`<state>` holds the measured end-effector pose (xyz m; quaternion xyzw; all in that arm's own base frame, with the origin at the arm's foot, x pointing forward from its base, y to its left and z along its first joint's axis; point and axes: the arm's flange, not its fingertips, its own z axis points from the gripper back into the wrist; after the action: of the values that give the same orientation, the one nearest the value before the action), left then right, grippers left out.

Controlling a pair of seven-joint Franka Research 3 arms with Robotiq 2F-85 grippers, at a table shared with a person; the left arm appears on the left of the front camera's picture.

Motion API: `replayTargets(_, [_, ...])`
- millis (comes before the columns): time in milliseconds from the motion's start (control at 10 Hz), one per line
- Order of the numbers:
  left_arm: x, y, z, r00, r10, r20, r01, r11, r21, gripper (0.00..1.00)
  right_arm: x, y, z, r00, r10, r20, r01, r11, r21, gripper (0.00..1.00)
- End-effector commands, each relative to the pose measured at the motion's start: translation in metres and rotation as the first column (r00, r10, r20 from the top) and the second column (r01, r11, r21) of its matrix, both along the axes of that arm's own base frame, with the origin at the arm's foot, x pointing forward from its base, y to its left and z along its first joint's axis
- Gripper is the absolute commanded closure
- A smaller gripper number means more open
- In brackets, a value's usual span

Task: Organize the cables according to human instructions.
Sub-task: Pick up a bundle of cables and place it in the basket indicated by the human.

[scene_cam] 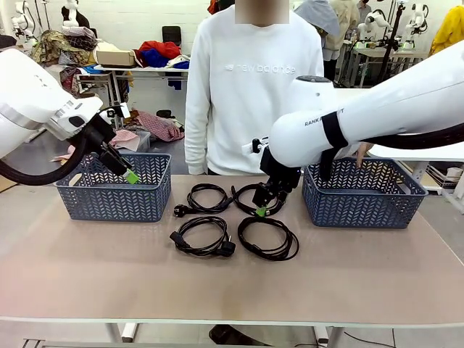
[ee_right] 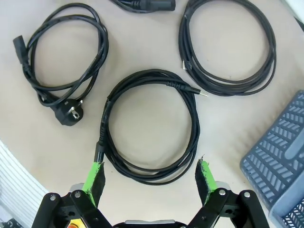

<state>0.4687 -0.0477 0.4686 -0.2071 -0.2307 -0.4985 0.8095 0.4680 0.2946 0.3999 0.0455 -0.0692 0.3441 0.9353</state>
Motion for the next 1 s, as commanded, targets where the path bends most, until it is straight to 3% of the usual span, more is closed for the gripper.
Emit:
replayTargets(0, [-0.002, 0.000, 0.000, 1.000, -0.003, 0.004, 0.003, 1.000, -0.027, 0.00, 0.002, 0.014, -0.010, 0.999, -0.040, 0.020, 0.040, 0.999, -0.031, 0.00])
replayTargets(800, [-0.002, 0.000, 0.000, 1.000, -0.003, 0.004, 0.003, 1.000, -0.027, 0.00, -0.001, 0.009, -0.020, 1.000, -0.010, -0.022, 0.010, 1.000, -0.010, 0.00])
replayTargets(900, [-0.002, 0.000, 0.000, 1.000, -0.003, 0.004, 0.003, 1.000, -0.027, 0.00, -0.002, 0.013, -0.023, 0.999, -0.048, -0.013, 0.048, 0.999, -0.021, 0.00])
